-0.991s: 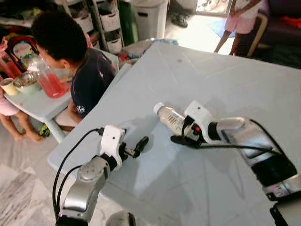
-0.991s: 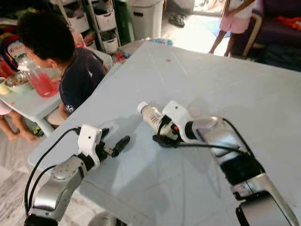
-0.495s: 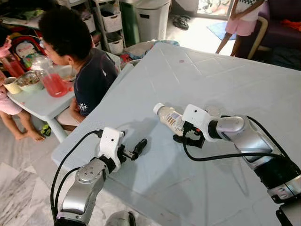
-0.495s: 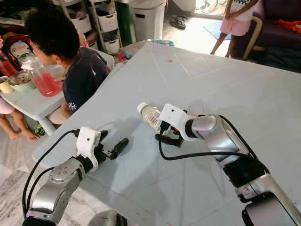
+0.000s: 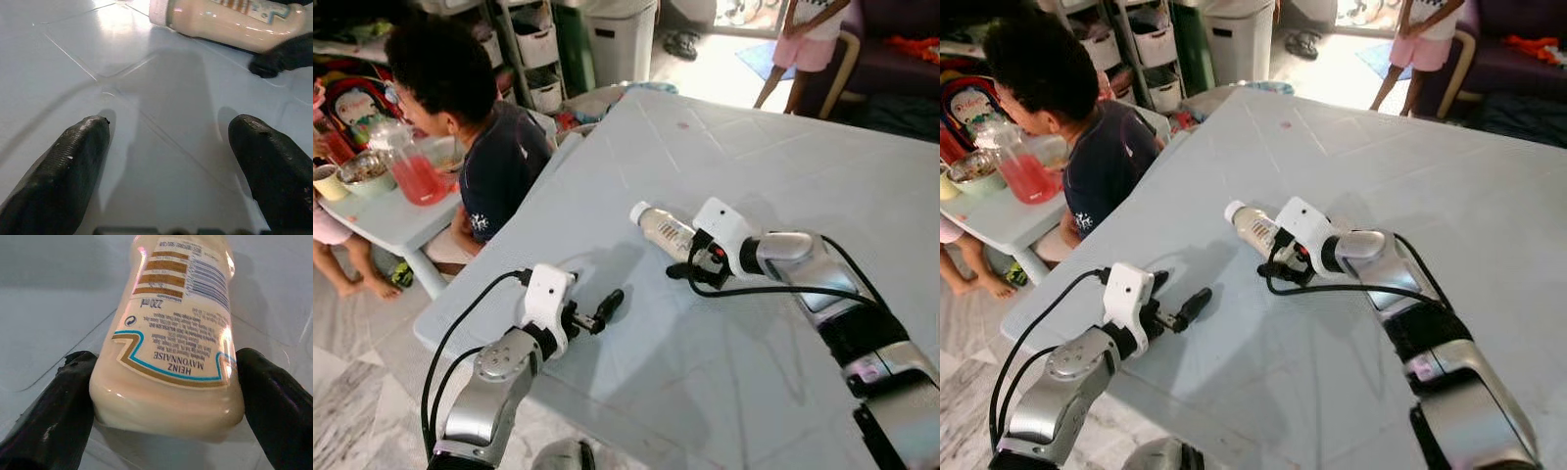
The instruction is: Restocking fridge
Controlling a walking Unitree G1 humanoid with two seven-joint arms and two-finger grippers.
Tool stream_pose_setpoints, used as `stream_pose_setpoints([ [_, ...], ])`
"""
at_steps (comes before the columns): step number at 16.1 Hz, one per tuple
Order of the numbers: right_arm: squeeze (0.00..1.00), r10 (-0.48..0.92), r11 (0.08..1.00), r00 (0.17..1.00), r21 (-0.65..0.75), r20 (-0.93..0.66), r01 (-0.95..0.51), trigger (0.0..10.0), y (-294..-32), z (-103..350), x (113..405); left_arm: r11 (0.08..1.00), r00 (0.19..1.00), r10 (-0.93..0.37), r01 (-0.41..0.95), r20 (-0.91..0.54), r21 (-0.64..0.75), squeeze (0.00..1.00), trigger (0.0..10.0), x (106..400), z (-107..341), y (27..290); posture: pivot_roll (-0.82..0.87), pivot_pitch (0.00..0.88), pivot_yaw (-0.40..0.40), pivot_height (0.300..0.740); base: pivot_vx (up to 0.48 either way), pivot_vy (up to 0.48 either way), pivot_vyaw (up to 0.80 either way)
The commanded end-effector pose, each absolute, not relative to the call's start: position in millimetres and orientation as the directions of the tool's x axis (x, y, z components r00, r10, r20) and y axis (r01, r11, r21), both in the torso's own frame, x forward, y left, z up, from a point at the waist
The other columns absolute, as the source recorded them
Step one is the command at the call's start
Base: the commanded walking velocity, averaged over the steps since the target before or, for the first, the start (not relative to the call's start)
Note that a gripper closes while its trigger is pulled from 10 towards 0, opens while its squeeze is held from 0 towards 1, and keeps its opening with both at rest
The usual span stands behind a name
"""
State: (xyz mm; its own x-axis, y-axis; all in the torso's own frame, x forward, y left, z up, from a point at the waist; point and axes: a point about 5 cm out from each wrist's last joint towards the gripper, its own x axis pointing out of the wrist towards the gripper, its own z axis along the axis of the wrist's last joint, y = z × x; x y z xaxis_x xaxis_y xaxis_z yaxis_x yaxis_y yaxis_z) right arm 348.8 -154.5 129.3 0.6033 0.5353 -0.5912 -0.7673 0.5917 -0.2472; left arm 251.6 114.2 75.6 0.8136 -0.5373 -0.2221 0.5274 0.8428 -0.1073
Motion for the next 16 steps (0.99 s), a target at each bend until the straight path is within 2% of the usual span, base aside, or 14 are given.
stream_pose_setpoints([
  [1, 0.0, 0.456, 0.683, 0.679, -0.264, -0.575, -0.682, 10.0, -166.6, 134.0, 358.3, 0.84, 0.806, -0.54, 0.534, -0.242, -0.096, 0.0, 10.0, 249.4, 74.3, 115.1, -0.05, 0.086, 0.072, 0.74, 0.0, 0.0, 0.0],
  [3, 0.0, 0.435, 0.731, 0.732, -0.269, -0.524, -0.627, 10.0, -166.7, 144.9, 369.5, 0.839, 0.805, -0.541, 0.535, -0.243, -0.095, 0.0, 10.0, 249.8, 74.2, 114.8, -0.05, 0.085, 0.074, 0.74, 0.0, 0.0, 0.0],
  [4, 0.0, 0.435, 0.731, 0.732, -0.269, -0.524, -0.627, 10.0, -166.7, 144.9, 369.5, 0.839, 0.805, -0.541, 0.535, -0.243, -0.095, 0.0, 10.0, 249.8, 74.2, 114.8, -0.05, 0.085, 0.074, 0.74, 0.0, 0.0, 0.0],
  [5, 0.0, 0.433, 0.736, 0.734, -0.266, -0.523, -0.623, 2.6, -167.1, 144.3, 370.5, 0.839, 0.805, -0.542, 0.536, -0.243, -0.095, 0.0, 10.0, 250.0, 74.2, 114.5, -0.05, 0.084, 0.074, 0.74, 0.0, 0.0, 0.0],
  [6, 0.0, 0.424, 0.746, 0.741, -0.263, -0.521, -0.612, 0.0, -169.1, 139.3, 371.5, 0.836, 0.803, -0.545, 0.54, -0.242, -0.095, 0.0, 10.0, 250.5, 74.5, 113.3, -0.05, 0.084, 0.075, 0.74, 0.0, 0.0, 0.0],
  [9, 0.0, 0.435, 0.716, 0.742, -0.304, -0.511, -0.629, 0.0, -170.3, 133.7, 368.9, 0.837, 0.802, -0.545, 0.54, -0.243, -0.094, 0.0, 10.0, 250.4, 74.6, 113.3, -0.04, 0.082, 0.072, 0.74, 0.0, 0.0, 0.0],
  [10, 0.0, 0.485, 0.624, 0.704, -0.359, -0.519, -0.694, 0.0, -168.4, 129.4, 361.7, 0.838, 0.804, -0.542, 0.537, -0.244, -0.093, 0.0, 10.0, 250.0, 74.0, 114.1, -0.04, 0.082, 0.071, 0.74, 0.0, 0.0, 0.0],
  [12, 0.0, 0.498, 0.589, 0.686, -0.374, -0.53, -0.717, 0.0, -171.2, 128.0, 358.1, 0.838, 0.803, -0.543, 0.538, -0.244, -0.094, 0.0, 10.0, 249.5, 73.8, 113.3, -0.04, 0.08, 0.071, 0.74, 0.0, 0.0, 0.0],
  [16, 0.0, 0.507, 0.576, 0.705, -0.415, -0.495, -0.705, 0.0, -184.1, 132.2, 352.5, 0.836, 0.802, -0.546, 0.541, -0.244, -0.09, 0.0, 10.0, 248.9, 74.1, 112.9, -0.05, 0.081, 0.071, 0.74, 0.0, 0.0, 0.0],
])
